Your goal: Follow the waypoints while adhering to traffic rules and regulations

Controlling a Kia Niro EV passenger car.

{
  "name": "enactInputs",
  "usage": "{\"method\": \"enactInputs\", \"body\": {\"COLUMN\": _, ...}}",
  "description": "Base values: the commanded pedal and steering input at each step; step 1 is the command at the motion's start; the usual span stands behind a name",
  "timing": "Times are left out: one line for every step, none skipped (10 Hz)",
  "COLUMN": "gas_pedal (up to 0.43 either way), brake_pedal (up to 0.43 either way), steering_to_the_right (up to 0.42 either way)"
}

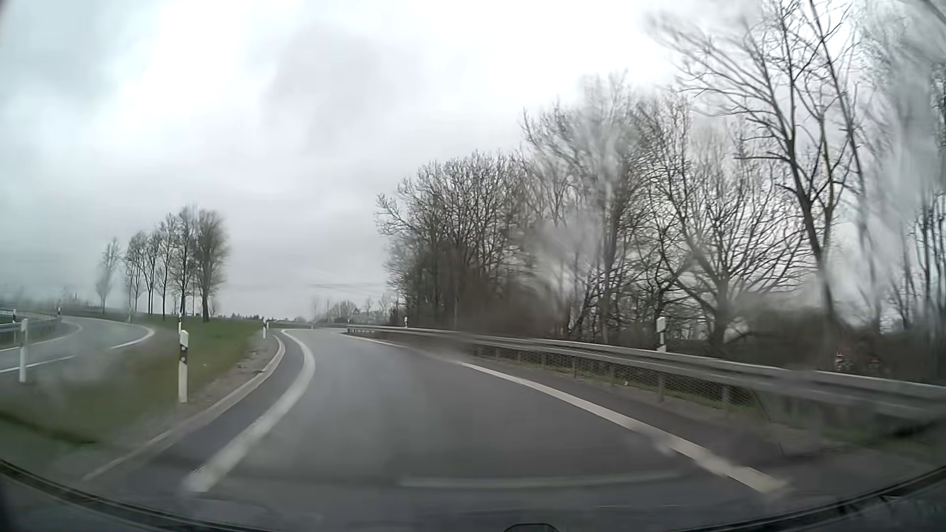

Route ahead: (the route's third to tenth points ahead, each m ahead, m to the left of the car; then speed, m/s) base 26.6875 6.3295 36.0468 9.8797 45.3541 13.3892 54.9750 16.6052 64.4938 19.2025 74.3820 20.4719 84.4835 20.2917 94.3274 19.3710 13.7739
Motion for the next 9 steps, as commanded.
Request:
{"method": "enactInputs", "body": {"gas_pedal": 0.260, "brake_pedal": 0.000, "steering_to_the_right": -0.088}}
{"method": "enactInputs", "body": {"gas_pedal": 0.280, "brake_pedal": 0.000, "steering_to_the_right": -0.088}}
{"method": "enactInputs", "body": {"gas_pedal": 0.280, "brake_pedal": 0.000, "steering_to_the_right": -0.088}}
{"method": "enactInputs", "body": {"gas_pedal": 0.280, "brake_pedal": 0.000, "steering_to_the_right": -0.085}}
{"method": "enactInputs", "body": {"gas_pedal": 0.280, "brake_pedal": 0.000, "steering_to_the_right": -0.082}}
{"method": "enactInputs", "body": {"gas_pedal": 0.280, "brake_pedal": 0.000, "steering_to_the_right": -0.080}}
{"method": "enactInputs", "body": {"gas_pedal": 0.280, "brake_pedal": 0.000, "steering_to_the_right": -0.079}}
{"method": "enactInputs", "body": {"gas_pedal": 0.280, "brake_pedal": 0.000, "steering_to_the_right": -0.079}}
{"method": "enactInputs", "body": {"gas_pedal": 0.280, "brake_pedal": 0.000, "steering_to_the_right": -0.077}}
